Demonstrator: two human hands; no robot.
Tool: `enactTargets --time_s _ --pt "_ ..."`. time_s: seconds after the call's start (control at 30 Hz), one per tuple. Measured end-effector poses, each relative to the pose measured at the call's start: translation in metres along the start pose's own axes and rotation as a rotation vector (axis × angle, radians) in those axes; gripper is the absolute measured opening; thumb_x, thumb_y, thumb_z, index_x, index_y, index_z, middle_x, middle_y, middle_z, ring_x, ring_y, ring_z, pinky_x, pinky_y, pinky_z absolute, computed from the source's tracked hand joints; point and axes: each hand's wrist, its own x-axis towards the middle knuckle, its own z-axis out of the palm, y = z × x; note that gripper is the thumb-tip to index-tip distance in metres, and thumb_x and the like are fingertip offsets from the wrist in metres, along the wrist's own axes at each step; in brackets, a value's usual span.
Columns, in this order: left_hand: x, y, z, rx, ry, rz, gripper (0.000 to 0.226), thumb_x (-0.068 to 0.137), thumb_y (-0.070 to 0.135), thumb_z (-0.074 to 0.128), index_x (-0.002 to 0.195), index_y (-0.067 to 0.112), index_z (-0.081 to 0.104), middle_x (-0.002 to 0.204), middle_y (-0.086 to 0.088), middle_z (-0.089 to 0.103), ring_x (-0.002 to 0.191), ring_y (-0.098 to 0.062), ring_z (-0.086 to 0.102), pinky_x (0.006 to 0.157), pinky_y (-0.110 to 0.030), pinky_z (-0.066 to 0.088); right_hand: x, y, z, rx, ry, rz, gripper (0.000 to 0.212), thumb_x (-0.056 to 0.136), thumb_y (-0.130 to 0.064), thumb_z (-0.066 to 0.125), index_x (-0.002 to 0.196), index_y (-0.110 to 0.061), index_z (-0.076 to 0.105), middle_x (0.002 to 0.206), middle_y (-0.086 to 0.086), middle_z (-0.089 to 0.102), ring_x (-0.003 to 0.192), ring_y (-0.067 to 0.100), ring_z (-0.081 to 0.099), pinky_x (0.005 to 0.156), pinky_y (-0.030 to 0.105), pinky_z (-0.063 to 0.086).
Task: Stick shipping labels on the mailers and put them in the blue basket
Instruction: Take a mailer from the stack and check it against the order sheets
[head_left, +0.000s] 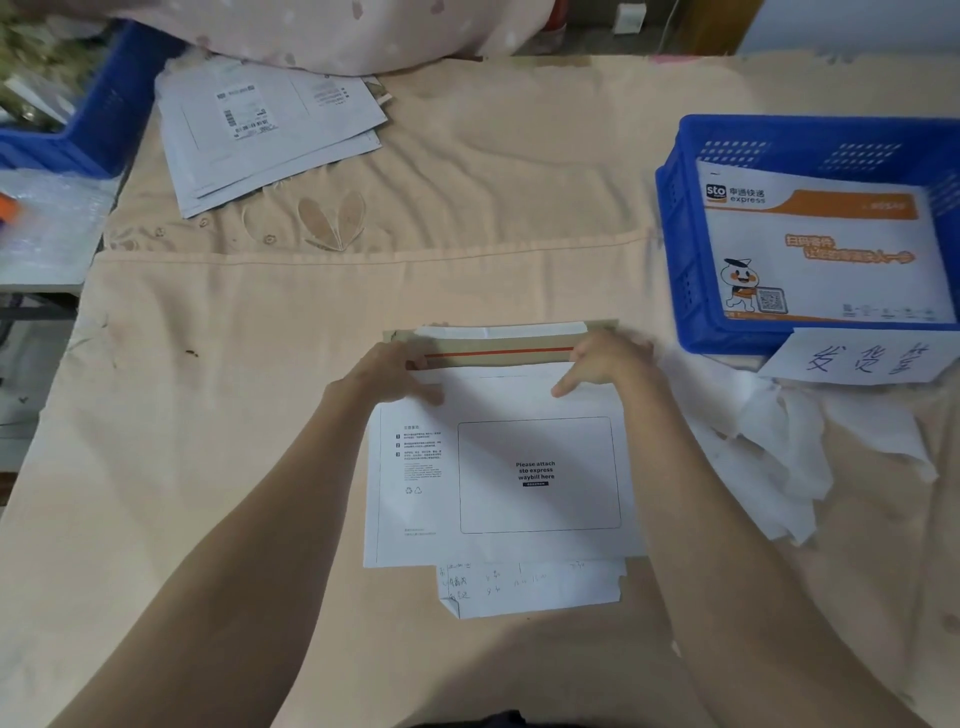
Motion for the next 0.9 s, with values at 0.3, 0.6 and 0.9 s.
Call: enactTargets --time_s 0.3,0.6,0.9 --pt "0.004 -0.005 0.001 0.044 0.041 -0.069 0.035 0.067 0.035 0.085 0.073 0.033 0.051 0.074 0.015 0.050 0.073 -0.009 0.049 0.059 -0.018 0.036 -0.004 0.010 0.000 0.263 0.021 0.022 0.046 0.064 -0.034 0.087 0.102 -0.016 0.069 0.118 0.005 0.063 0.123 0.027 0.048 0.107 0.038 0.024" --pt "0.000 -0.014 -0.002 -0.028 -0.010 -0.019 0.032 0.061 0.033 0.089 0.070 0.020 0.061 0.064 0.009 0.058 0.058 0.000 0.054 0.059 -0.015 0.039 -0.008 0.014 0.000 0.287 -0.031 -0.001 0.048 0.066 -0.035 0.085 0.106 -0.011 0.071 0.118 0.005 0.064 0.119 0.025 0.050 0.109 0.039 0.029" --pt "-0.001 -0.013 -0.001 0.020 -0.015 -0.087 0.031 0.067 0.039 0.084 0.063 0.014 0.067 0.062 0.006 0.053 0.064 -0.002 0.046 0.056 -0.017 0.033 -0.009 0.014 0.003 0.364 0.023 0.037 0.051 0.060 -0.031 0.090 0.100 -0.006 0.070 0.111 0.006 0.065 0.107 0.024 0.059 0.098 0.034 0.044"
